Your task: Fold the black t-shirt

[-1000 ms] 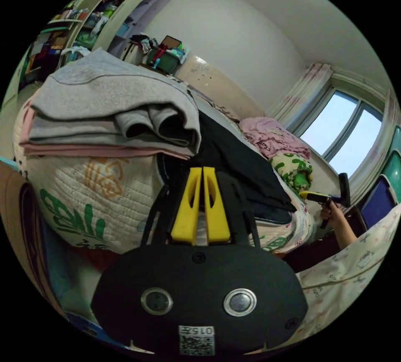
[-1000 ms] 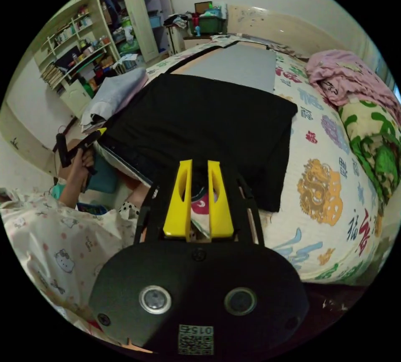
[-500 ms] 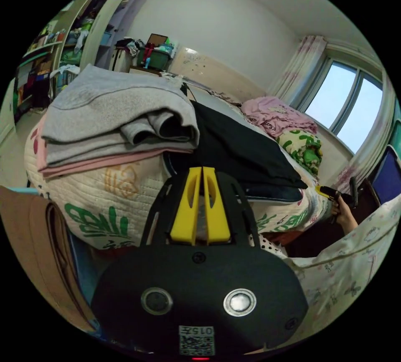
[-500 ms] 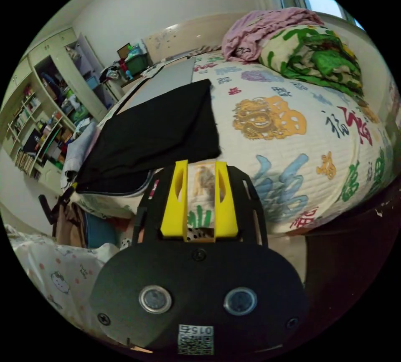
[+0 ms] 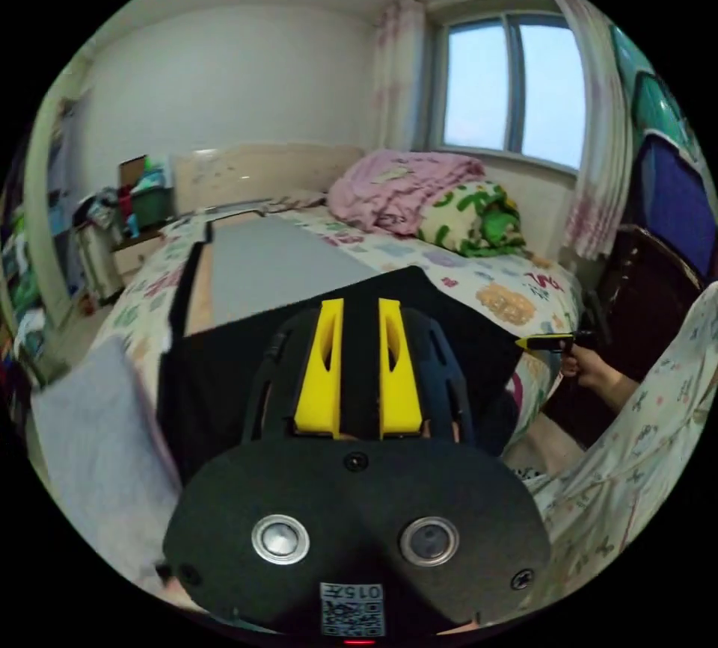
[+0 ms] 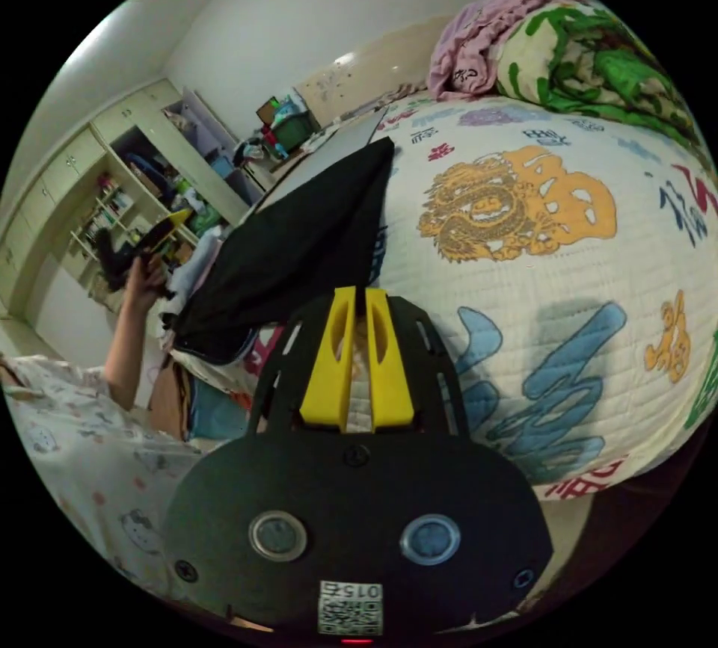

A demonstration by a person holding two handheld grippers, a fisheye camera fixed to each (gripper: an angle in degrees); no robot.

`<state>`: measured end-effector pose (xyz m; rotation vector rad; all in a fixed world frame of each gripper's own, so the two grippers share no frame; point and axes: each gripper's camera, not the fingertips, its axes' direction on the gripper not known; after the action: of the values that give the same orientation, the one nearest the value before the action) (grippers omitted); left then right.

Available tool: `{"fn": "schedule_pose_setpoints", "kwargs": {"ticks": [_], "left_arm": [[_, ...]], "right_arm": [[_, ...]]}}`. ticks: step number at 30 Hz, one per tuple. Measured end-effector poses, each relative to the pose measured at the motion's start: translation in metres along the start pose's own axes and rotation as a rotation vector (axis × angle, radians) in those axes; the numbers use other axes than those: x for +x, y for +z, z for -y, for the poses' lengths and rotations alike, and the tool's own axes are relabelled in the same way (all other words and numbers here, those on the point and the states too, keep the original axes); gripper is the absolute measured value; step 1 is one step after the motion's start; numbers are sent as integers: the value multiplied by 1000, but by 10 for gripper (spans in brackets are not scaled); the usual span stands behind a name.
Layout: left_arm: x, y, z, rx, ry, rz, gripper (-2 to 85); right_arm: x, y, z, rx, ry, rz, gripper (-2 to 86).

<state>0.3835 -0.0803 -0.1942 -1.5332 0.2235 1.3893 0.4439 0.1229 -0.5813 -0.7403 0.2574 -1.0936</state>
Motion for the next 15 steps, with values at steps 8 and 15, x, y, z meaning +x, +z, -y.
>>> {"fn": "schedule_pose_setpoints", "kwargs": {"ticks": [8,15], "left_arm": [[65,319,242,-328,65,-201,94],[74,449,269,-605,111,-21,57]], "right_arm": [[-8,-32,-14,73,27,43,7],[-15,-52,-21,114,56,76,4]]}}
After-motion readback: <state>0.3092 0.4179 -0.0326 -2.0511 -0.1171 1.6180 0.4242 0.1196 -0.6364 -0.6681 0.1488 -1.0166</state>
